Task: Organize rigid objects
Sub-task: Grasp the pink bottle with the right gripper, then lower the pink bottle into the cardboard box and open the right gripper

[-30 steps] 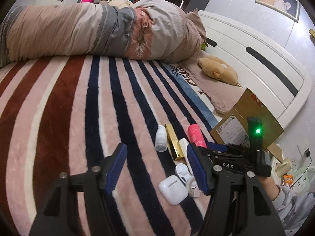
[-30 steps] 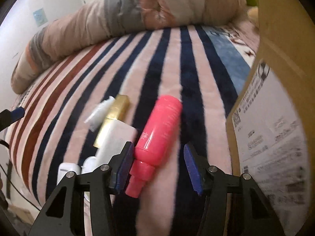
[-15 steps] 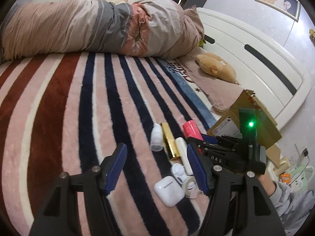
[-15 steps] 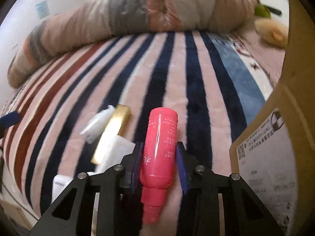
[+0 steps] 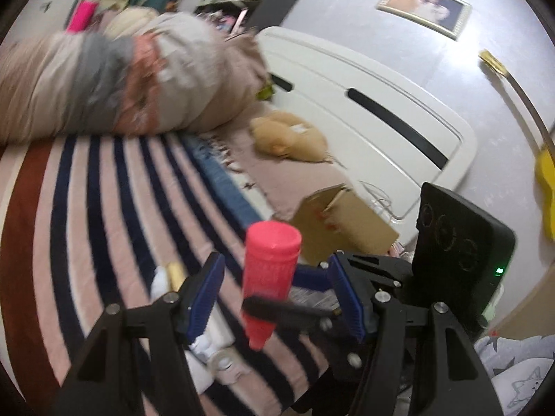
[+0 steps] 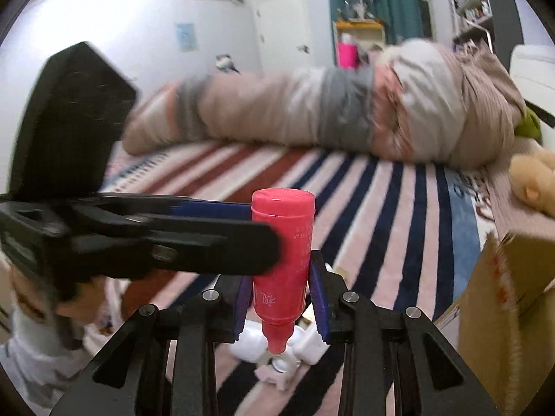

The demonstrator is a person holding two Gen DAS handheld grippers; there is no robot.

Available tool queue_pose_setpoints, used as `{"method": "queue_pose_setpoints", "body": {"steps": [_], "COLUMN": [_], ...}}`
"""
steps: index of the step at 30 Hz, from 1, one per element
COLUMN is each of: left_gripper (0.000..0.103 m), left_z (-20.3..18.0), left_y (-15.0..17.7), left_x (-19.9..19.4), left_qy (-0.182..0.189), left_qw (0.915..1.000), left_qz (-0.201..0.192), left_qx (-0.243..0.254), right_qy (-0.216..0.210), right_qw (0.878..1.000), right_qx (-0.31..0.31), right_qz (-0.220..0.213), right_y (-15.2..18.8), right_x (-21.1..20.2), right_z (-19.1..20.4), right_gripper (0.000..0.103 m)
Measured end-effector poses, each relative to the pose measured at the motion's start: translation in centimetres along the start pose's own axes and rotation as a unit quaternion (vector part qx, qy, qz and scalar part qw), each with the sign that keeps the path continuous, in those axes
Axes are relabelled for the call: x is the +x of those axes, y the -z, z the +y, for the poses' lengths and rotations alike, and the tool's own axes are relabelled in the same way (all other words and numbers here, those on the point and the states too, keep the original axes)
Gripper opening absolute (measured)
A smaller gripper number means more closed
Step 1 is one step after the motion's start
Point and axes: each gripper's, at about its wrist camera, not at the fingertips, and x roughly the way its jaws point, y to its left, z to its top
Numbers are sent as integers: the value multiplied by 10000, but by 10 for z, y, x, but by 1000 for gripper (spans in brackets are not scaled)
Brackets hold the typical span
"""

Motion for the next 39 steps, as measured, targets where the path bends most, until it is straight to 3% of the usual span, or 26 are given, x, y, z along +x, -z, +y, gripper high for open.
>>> {"method": "queue_pose_setpoints", "body": {"steps": [1,3,9,16,21,28,33,36,39], "left_gripper": [39,30,29,29,29,29,30,33,37], "left_z": [-11,-29,-103,-171,-181,-167,-156,-151,-152], "left_y": [-5,-16,-44,-69,-62,-39,-29,-32,-35], "left_x": [0,-1,12,75,140,201,217,214,214], "left_qy": [2,-99,-75,306,584,440,238,271,-280], "left_qw": [9999,9992,9928,9859,9847,9836,9838,9867,9845], "left_qz": [-51,-131,-277,-12,601,1269,1346,1150,1045], "left_qx": [136,356,1167,1647,1525,1201,1157,1117,1381], "right_qy": [-32,-7,118,697,1056,1402,1500,1571,1601], "right_qw": [9999,9996,9963,9904,9899,9863,9837,9818,9812], "right_qx": [-50,-107,-129,79,544,867,841,878,845], "right_qz": [-109,-267,-840,-1191,-773,96,533,601,664], "right_y": [-3,-7,-10,6,37,70,80,83,80], "right_x": [-11,-30,-100,-167,-172,-143,-126,-122,-119], "right_z": [1,-2,-30,-85,-133,-172,-185,-187,-185], "right_gripper": [27,27,27,27,27,27,27,28,31]}}
